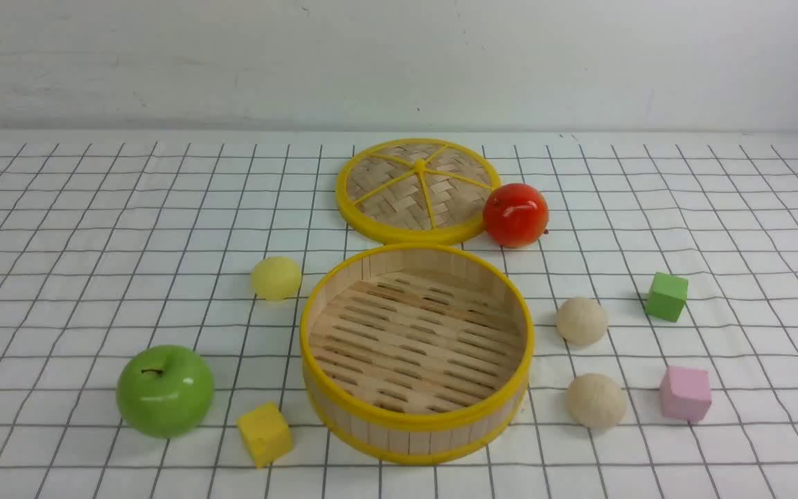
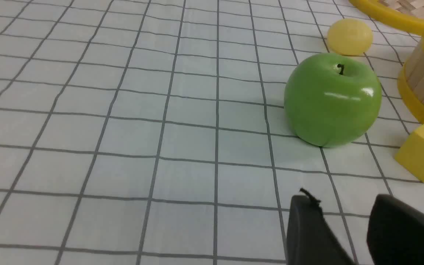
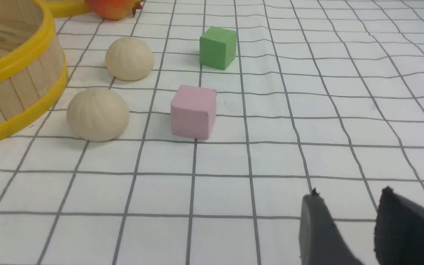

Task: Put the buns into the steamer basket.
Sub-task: Use the left arm to grab a steamed stuffed bun

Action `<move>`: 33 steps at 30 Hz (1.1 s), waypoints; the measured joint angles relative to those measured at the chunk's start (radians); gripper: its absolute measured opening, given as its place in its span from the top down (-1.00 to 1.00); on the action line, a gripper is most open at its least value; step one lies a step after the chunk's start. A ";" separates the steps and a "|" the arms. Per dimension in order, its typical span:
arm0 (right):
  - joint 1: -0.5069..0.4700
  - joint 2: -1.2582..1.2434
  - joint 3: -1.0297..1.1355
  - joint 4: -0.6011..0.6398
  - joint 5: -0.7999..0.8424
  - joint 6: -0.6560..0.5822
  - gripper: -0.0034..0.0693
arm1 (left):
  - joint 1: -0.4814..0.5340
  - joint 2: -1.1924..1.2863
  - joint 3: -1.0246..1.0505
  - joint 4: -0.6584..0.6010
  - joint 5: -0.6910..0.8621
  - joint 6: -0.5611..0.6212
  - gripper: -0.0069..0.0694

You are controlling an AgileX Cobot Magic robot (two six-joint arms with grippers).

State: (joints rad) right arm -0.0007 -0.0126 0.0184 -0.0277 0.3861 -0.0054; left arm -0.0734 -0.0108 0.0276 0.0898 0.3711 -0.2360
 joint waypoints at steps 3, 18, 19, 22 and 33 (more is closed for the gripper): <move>0.000 0.000 0.000 0.000 0.000 0.000 0.25 | 0.000 0.000 0.000 0.000 0.000 0.000 0.19; 0.000 0.000 0.000 0.000 0.000 0.000 0.25 | 0.000 0.000 0.000 0.000 0.000 0.000 0.19; 0.000 0.000 0.000 0.000 0.000 0.000 0.25 | 0.000 0.000 0.000 0.000 0.000 0.000 0.19; 0.000 0.000 0.000 0.000 0.000 0.000 0.25 | 0.000 0.000 0.000 0.000 0.000 0.000 0.19; 0.000 0.000 0.000 0.000 0.000 0.000 0.25 | 0.000 0.000 0.002 0.048 -0.052 -0.006 0.19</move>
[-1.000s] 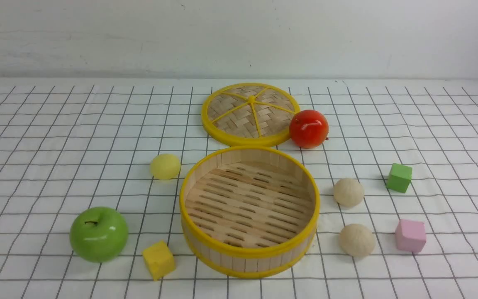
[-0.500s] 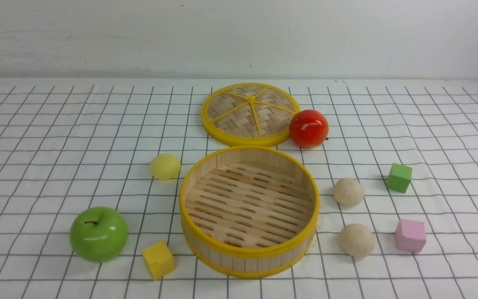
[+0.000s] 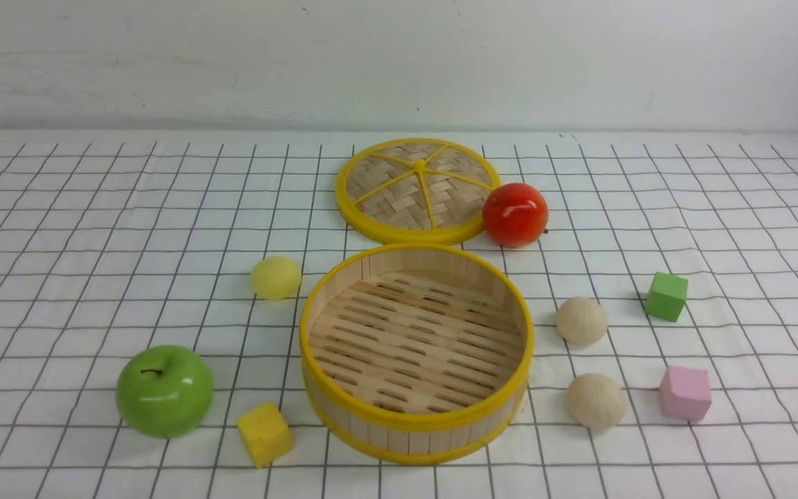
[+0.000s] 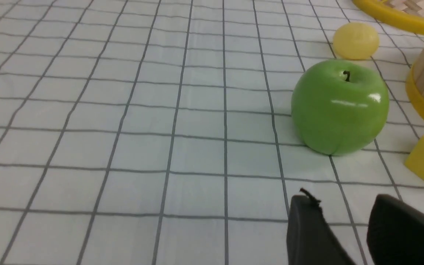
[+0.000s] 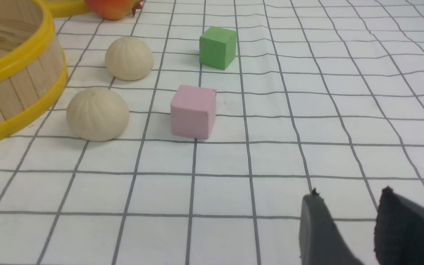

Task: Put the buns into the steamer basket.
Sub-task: Use the left arm to grab a steamed stuffed bun

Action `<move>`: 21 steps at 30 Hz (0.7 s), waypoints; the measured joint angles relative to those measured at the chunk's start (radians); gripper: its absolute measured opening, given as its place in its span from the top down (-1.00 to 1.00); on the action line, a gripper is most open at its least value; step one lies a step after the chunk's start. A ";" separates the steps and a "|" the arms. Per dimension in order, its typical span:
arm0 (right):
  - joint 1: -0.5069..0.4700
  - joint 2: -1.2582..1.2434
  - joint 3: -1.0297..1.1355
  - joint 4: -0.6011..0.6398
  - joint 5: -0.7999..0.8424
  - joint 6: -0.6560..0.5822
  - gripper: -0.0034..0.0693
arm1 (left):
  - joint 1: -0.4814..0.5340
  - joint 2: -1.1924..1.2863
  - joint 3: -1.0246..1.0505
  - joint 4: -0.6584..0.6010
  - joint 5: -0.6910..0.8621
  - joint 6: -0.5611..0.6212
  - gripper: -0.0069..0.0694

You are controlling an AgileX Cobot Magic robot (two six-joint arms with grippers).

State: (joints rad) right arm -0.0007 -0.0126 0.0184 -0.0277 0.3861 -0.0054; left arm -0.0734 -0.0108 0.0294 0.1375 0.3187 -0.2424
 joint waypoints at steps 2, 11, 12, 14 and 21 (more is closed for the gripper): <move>0.000 0.000 0.000 0.000 0.000 0.000 0.25 | 0.000 0.000 0.001 -0.010 -0.083 -0.029 0.19; 0.000 0.000 0.000 0.000 0.000 0.000 0.25 | 0.000 0.000 0.001 -0.114 -0.319 -0.190 0.19; 0.000 0.000 0.000 0.000 0.000 0.000 0.25 | 0.000 0.000 0.001 -0.116 -0.319 -0.191 0.19; 0.000 0.000 0.000 0.000 0.000 0.000 0.25 | 0.000 0.000 0.001 -0.119 -0.399 -0.197 0.19; 0.000 0.000 0.000 0.000 0.000 0.000 0.25 | 0.000 0.000 -0.088 -0.150 -0.472 -0.200 0.19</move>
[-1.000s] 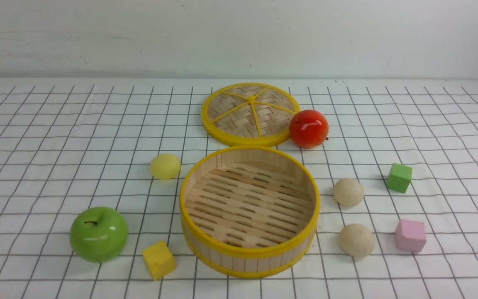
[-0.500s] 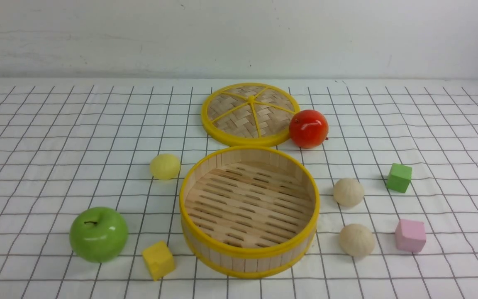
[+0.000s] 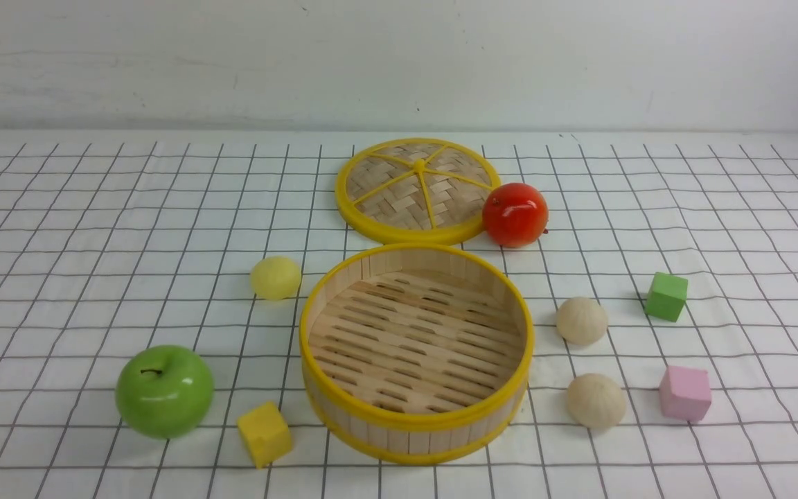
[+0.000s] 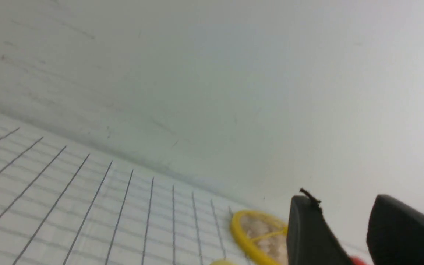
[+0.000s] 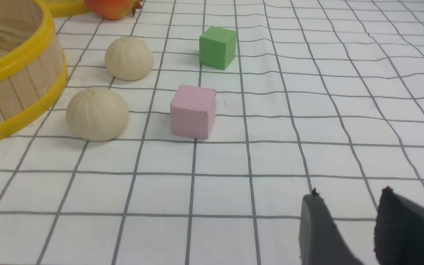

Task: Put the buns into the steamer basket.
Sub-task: Use the left arm to grab a steamed stuffed bun

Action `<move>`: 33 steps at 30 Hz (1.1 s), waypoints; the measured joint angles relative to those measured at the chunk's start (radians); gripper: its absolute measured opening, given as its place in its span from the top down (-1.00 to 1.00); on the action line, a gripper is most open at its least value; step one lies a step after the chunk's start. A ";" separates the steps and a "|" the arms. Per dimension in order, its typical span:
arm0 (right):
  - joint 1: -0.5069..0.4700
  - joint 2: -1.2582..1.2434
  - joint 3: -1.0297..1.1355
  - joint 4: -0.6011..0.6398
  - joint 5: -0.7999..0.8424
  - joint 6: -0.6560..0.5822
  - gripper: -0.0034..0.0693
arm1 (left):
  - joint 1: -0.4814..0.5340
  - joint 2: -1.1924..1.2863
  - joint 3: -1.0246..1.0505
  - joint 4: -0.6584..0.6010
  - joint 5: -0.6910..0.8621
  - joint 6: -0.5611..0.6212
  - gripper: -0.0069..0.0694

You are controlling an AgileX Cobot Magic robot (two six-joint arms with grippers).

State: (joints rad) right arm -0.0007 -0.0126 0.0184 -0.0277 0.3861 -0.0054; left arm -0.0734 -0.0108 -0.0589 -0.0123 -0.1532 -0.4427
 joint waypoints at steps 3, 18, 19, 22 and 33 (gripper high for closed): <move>0.000 0.000 0.000 0.000 0.000 0.000 0.25 | 0.000 0.034 -0.126 -0.025 0.020 0.000 0.19; 0.000 0.000 0.000 0.000 0.000 0.000 0.25 | 0.000 0.702 -0.779 -0.016 0.778 0.016 0.19; 0.000 0.000 0.000 0.000 0.000 0.000 0.25 | 0.000 0.745 -0.777 -0.007 0.780 0.019 0.19; 0.000 0.000 0.000 0.000 0.000 0.000 0.25 | 0.000 0.888 -0.771 -0.002 0.748 0.027 0.19; 0.000 0.000 0.000 0.000 0.000 0.000 0.25 | 0.000 1.480 -1.126 -0.093 0.864 0.315 0.19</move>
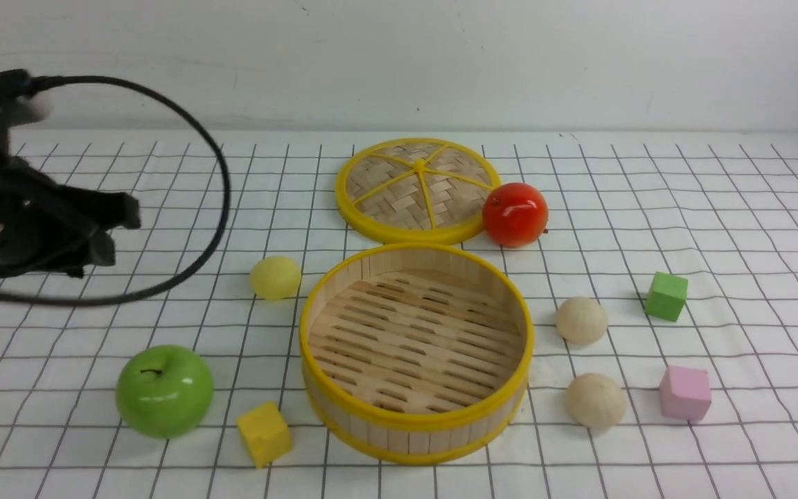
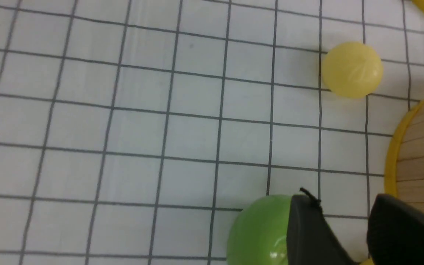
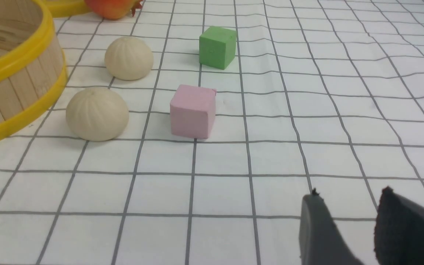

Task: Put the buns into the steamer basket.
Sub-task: Use the left arm to grab a steamed stuffed bun

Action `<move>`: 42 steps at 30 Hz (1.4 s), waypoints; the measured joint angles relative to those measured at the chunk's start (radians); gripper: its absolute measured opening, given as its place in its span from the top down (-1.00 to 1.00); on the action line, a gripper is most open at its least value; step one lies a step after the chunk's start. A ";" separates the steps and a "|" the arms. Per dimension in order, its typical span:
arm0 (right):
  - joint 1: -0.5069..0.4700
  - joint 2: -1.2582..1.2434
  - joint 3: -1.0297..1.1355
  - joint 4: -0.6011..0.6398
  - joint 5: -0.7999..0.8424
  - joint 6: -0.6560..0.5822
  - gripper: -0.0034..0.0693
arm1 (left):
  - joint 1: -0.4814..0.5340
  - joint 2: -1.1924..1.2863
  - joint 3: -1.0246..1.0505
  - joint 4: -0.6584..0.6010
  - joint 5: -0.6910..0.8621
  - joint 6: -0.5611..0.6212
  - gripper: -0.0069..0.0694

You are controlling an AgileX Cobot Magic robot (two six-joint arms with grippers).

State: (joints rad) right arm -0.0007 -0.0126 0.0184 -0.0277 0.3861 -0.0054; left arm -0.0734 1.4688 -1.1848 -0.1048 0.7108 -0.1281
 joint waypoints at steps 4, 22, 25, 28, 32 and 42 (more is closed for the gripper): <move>0.000 0.000 0.000 0.000 0.000 0.000 0.25 | -0.001 0.218 -0.200 -0.102 0.118 0.070 0.19; 0.000 0.000 0.000 0.000 0.000 0.000 0.25 | -0.243 0.864 -0.989 0.261 0.444 -0.220 0.19; 0.000 0.000 0.000 0.000 0.000 0.000 0.25 | -0.243 0.864 -0.993 0.272 0.442 -0.232 0.19; 0.000 0.000 0.000 0.000 0.000 0.000 0.25 | -0.242 0.866 -0.994 0.280 0.440 -0.232 0.19; 0.000 0.000 0.000 0.000 0.000 0.000 0.25 | -0.242 0.888 -0.996 0.274 0.446 -0.233 0.19; 0.000 0.000 0.000 0.000 0.000 0.000 0.25 | -0.242 0.929 -0.999 0.262 0.433 -0.234 0.19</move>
State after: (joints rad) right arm -0.0007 -0.0126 0.0184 -0.0277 0.3861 -0.0054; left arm -0.3150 2.3978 -2.1843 0.1571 1.1442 -0.3620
